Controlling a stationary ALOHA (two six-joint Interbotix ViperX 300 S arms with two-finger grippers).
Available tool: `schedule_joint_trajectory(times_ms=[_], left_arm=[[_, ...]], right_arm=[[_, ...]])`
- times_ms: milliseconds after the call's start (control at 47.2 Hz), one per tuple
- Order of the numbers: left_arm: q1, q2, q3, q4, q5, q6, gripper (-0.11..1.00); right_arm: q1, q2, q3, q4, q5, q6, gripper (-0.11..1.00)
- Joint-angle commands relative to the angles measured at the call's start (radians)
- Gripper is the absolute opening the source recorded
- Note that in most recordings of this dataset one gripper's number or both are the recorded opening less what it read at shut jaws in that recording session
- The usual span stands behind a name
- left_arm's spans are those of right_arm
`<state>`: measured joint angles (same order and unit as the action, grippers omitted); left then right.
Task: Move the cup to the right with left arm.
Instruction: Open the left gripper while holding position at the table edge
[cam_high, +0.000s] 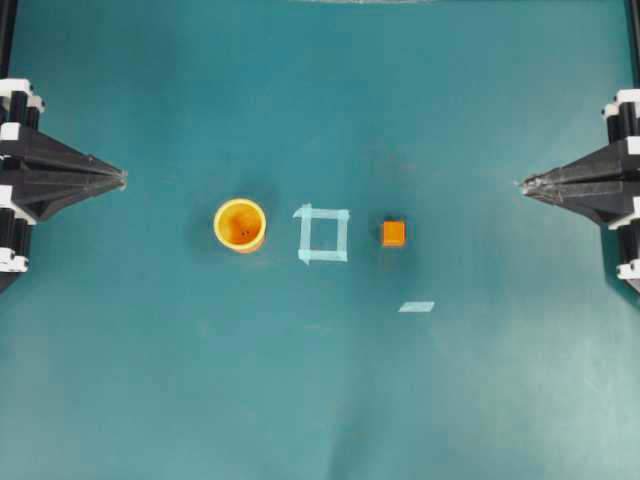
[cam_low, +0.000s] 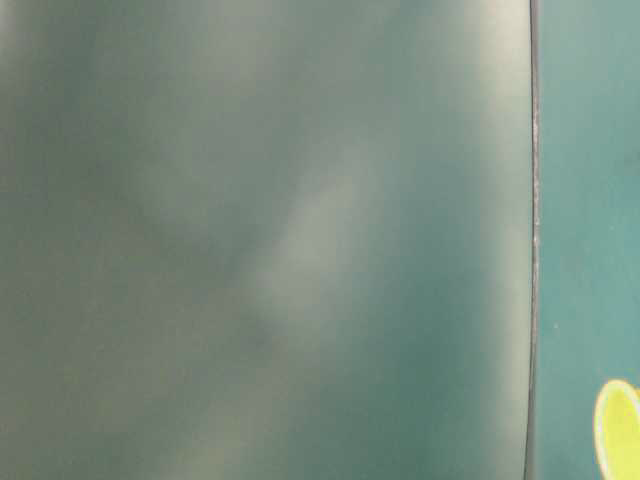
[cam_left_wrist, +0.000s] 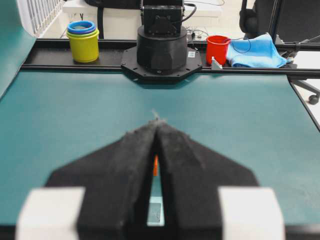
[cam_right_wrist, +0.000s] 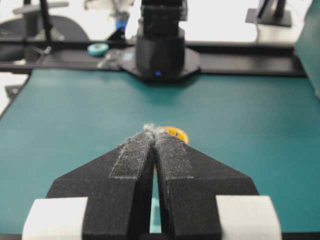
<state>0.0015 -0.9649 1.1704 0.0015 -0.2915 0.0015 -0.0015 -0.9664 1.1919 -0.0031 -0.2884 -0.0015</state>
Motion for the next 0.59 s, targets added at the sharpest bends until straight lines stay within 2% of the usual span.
schedule_joint_trajectory(times_ms=[0,64,170,573], left_arm=[[-0.005,0.015,-0.008,0.003,0.055,0.002,0.0],[-0.003,0.015,-0.009,0.003,0.087,0.0,0.03],[-0.003,0.015,-0.011,0.003,0.117,-0.002,0.0],[-0.003,0.017,0.012,0.003,0.166,-0.003,0.03]], right_arm=[[0.0,0.009,-0.038,0.005,-0.008,0.002,-0.01],[0.0,0.015,-0.048,0.002,0.005,-0.002,0.0],[0.0,0.021,-0.058,0.002,0.025,-0.006,0.0],[0.0,0.023,-0.058,0.002,0.029,-0.002,0.0]])
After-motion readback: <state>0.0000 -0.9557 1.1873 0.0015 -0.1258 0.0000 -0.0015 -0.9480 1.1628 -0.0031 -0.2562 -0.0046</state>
